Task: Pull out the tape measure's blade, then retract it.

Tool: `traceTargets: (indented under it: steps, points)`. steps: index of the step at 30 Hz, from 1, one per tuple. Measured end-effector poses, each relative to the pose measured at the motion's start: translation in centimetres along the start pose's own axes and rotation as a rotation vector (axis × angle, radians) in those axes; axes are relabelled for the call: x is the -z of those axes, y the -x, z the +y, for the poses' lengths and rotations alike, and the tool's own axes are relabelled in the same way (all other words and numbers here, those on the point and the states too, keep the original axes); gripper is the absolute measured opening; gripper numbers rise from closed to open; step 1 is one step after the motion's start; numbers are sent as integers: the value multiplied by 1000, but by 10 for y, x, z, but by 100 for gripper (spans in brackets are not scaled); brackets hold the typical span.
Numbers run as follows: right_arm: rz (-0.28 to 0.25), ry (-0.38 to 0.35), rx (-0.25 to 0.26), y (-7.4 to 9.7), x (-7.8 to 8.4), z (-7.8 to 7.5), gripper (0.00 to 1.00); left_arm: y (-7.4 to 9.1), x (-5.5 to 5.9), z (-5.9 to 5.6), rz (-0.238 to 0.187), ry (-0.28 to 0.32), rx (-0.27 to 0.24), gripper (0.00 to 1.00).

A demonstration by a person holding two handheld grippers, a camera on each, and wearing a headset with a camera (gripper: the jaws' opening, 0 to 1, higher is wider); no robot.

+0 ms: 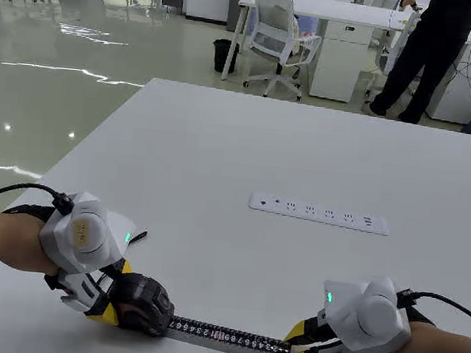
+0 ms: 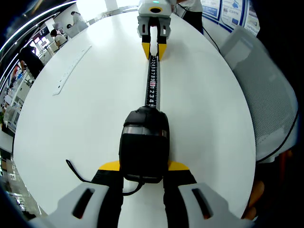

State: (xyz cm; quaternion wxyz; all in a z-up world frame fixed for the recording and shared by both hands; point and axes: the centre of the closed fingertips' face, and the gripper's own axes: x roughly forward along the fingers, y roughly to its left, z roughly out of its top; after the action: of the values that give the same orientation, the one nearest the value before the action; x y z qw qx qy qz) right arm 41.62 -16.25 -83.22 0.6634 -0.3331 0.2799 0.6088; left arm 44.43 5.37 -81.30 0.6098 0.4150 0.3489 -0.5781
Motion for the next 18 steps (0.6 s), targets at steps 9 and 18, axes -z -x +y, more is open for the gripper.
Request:
traceTargets:
  steps: [9, 18]
  points:
    - [0, 0, 3, 1, 2, -1, 13, -1, 0, 0, 0, 2, -1, 27]
    - [2, 1, 6, 2, 3, 0, 13, 0, 1, -1, 0, 3, -2, 27]
